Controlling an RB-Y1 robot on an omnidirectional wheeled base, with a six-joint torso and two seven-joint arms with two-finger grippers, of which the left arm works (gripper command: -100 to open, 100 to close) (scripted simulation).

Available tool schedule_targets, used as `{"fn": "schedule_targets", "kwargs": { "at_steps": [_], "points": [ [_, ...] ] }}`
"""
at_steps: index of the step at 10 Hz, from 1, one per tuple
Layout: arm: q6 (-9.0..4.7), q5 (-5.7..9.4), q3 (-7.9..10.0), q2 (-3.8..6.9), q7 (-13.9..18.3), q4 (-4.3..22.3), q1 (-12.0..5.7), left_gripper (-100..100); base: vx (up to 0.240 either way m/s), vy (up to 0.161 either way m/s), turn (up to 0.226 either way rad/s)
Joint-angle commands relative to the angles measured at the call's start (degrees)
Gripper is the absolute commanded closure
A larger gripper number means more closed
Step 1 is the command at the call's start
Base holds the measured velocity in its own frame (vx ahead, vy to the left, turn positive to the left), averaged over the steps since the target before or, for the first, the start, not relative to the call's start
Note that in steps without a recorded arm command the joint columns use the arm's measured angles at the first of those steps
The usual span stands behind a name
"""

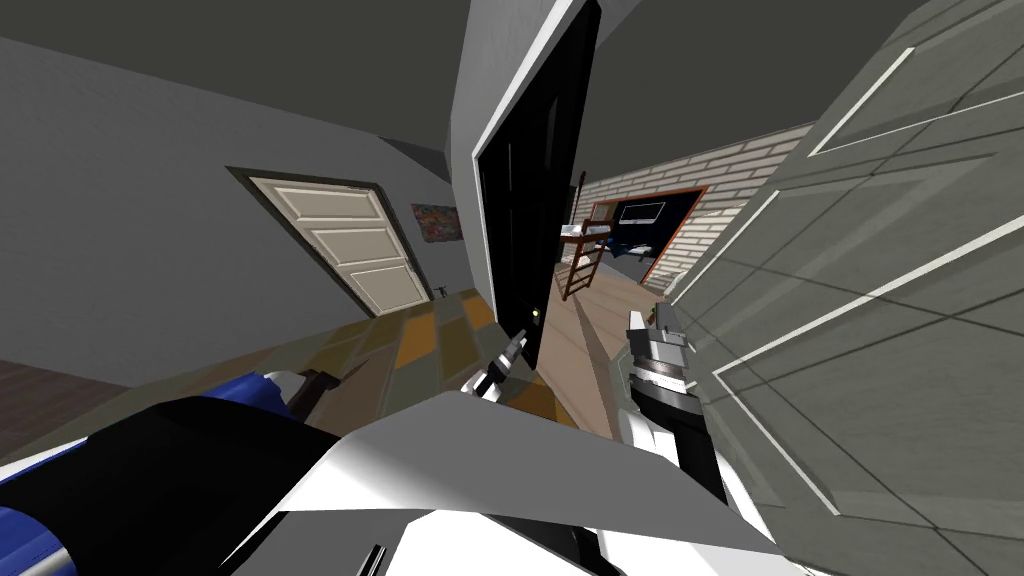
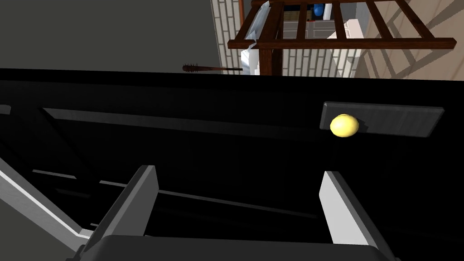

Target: Push the door open

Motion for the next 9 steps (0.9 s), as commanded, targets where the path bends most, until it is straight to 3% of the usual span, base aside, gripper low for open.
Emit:
{"fn": "schedule_targets", "kwargs": {
  "at_steps": [1,7,9],
  "points": [
    [-0.23,-0.26,-0.48,-0.09,0.4,1.8,-0.72,-100,0.1,0.076,-0.027],
    [-1.18,-1.36,-2.49,-0.8,1.7,9.1,-3.35,-100,0.103,0.07,-0.024],
    [-1.67,-1.92,-3.51,-1.26,2.4,12.8,-4.7,-100,0.124,0.085,-0.036]
  ]
}}
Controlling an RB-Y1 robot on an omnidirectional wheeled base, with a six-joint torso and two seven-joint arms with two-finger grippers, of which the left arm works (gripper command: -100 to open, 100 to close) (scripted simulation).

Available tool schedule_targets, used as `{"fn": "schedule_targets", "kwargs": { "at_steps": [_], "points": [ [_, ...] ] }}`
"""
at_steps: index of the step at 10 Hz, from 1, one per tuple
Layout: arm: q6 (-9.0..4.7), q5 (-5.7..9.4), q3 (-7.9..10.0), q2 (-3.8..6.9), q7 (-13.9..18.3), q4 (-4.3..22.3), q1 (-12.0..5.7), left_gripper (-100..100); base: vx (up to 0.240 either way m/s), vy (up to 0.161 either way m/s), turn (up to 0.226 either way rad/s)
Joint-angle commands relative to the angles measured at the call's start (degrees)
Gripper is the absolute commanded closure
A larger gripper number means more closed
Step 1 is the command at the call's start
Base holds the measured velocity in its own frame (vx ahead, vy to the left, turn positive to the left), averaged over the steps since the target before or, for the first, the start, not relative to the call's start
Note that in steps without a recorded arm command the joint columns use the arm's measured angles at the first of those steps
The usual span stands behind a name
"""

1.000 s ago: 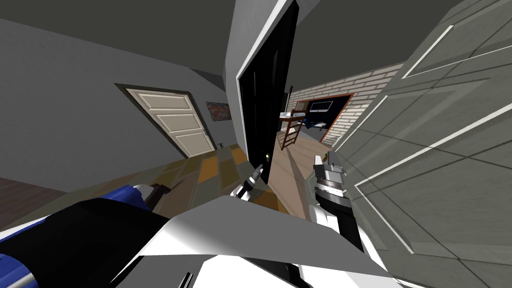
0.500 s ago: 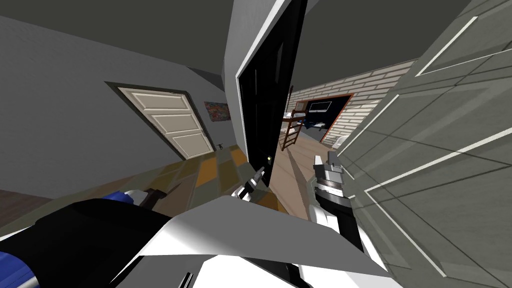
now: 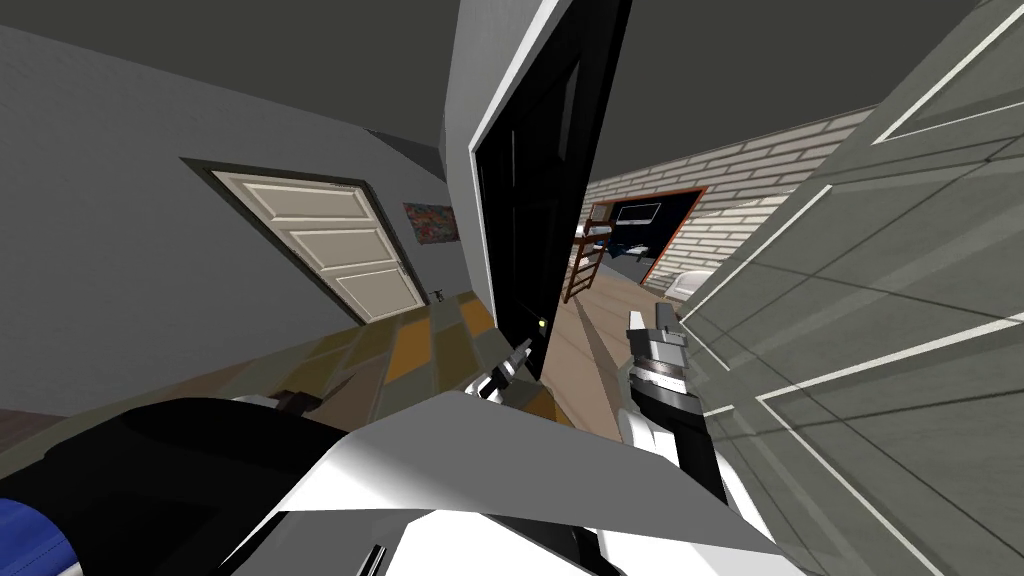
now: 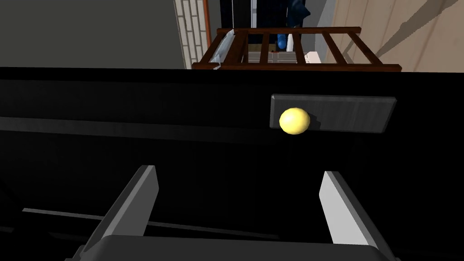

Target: Push the door open

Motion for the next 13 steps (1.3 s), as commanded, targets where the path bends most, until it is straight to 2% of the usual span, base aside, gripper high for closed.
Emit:
{"fn": "schedule_targets", "kwargs": {
  "at_steps": [1,4,7,11,13],
  "points": [
    [-0.02,-0.48,-0.85,-0.43,0.5,2.2,-0.71,-100,0.174,0.111,-0.033],
    [-0.31,-0.82,-1.47,-0.78,0.9,4.5,-1.52,-100,0.096,0.064,-0.015],
    [-0.85,-1.44,-2.6,-1.55,1.7,8.6,-3.01,-100,0.112,0.08,-0.027],
    [-1.2,-1.85,-3.35,-2.19,2.2,11.3,-3.99,-100,0.093,0.049,-0.014],
    [-1.15,-1.66,-3.03,-1.36,1.9,11.1,-3.88,-100,0.059,-0.03,-0.023]
  ]
}}
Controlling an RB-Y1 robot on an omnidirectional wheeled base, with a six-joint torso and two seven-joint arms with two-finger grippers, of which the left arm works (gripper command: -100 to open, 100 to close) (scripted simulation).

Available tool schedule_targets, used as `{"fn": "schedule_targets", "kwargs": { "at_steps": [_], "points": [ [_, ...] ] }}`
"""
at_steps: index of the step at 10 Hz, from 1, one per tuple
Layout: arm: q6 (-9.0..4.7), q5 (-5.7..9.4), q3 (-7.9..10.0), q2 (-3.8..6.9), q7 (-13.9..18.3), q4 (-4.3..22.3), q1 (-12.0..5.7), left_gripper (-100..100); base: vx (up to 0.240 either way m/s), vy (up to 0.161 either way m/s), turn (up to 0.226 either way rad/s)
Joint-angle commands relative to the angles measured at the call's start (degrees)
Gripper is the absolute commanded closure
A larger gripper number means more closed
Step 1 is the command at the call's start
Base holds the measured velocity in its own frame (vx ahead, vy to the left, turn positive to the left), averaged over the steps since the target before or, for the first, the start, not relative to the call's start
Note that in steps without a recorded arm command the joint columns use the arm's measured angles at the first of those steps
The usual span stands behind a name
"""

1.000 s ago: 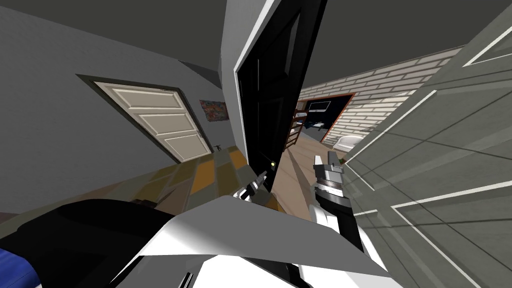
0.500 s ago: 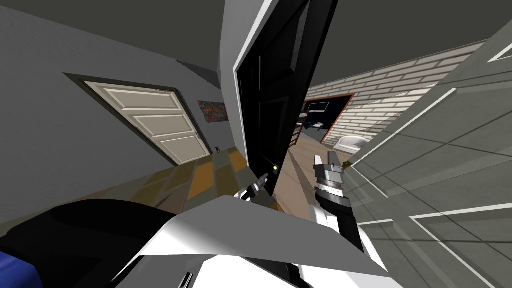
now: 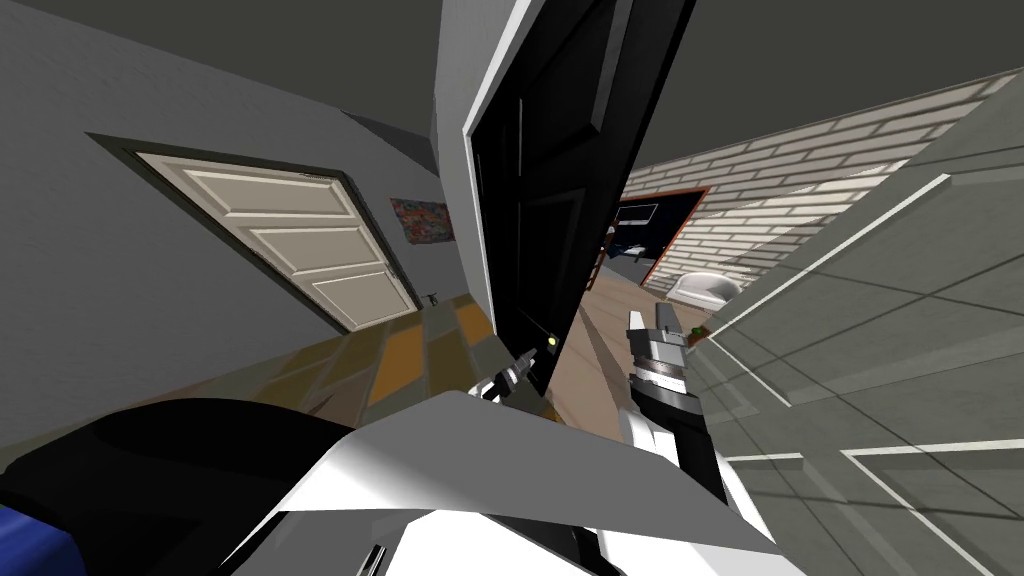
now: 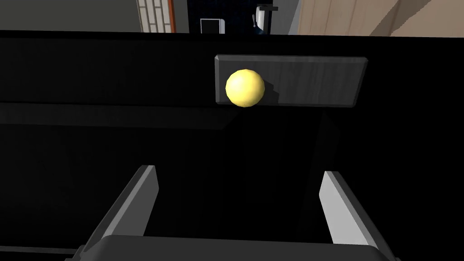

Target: Push the door open

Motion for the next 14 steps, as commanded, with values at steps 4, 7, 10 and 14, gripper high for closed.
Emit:
{"fn": "schedule_targets", "kwargs": {
  "at_steps": [4,7,10,14],
  "points": [
    [-0.2,0.47,0.82,-0.13,-1.0,1.6,-0.66,-100,0.159,-0.133,-0.03],
    [-0.13,0.66,1.14,-1.51,-1.4,2.0,-0.73,-100,0.153,-0.103,-0.028],
    [-0.15,0.6,1.03,-1.09,-1.2,1.7,-0.59,100,0.008,-0.006,-0.002],
    [-0.15,0.6,1.03,-1.09,-1.2,1.7,-0.59,100,-0.006,0.005,0.0]
  ]
}}
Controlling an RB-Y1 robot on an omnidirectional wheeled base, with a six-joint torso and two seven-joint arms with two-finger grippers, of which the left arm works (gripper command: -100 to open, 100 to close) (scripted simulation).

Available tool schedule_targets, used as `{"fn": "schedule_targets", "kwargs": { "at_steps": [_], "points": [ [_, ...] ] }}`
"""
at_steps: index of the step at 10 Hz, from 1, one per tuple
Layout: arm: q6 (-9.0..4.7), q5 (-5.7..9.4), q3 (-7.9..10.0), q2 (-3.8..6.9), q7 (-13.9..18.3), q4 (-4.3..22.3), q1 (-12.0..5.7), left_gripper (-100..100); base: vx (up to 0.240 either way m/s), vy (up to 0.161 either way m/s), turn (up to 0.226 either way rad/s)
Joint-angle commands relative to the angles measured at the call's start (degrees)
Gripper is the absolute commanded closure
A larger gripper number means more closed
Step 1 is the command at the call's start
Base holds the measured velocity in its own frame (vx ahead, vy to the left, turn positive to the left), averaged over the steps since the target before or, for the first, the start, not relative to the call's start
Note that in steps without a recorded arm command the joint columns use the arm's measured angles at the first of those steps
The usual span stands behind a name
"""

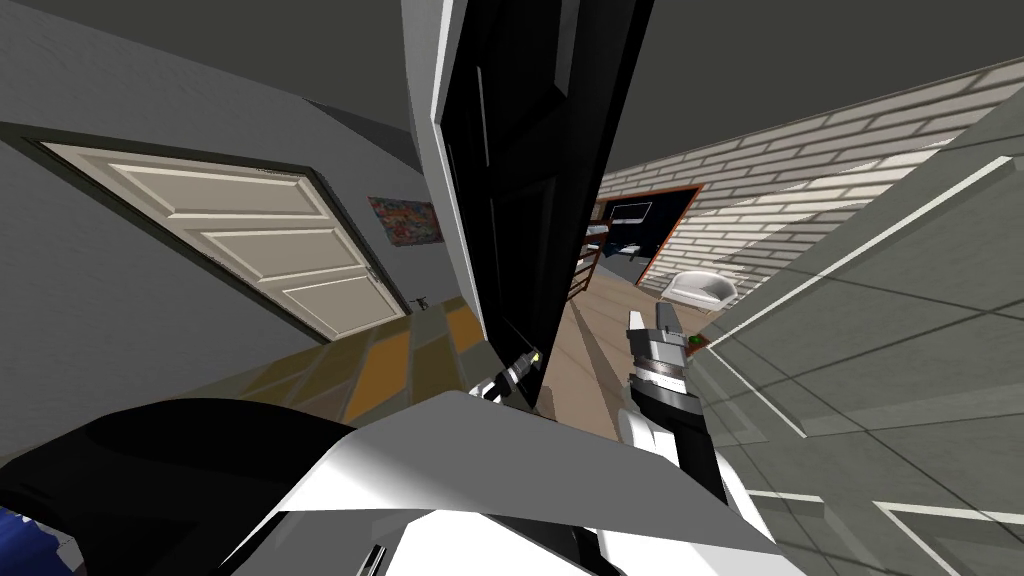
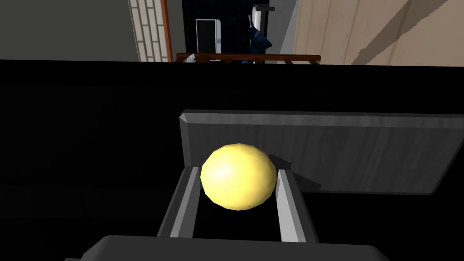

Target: Push the door open

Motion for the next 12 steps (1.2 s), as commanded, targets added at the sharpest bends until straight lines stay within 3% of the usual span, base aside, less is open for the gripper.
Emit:
{"fn": "schedule_targets", "kwargs": {
  "at_steps": [1,9,10,12],
  "points": [
    [0.06,0.39,0.76,0.39,-0.5,0.1,-0.03,100,0.057,-0.086,0.018],
    [0.39,2.56,4.92,1.39,-3.3,0.7,-0.21,100,0.13,-0.14,0.036],
    [-0.14,2.51,4.49,1.96,-2.6,0.9,-0.25,-100,-0.073,-0.013,0.059],
    [-0.04,2.56,4.37,2.03,-2.3,0.7,-0.2,-100,-0.175,0.065,0.02]
  ]
}}
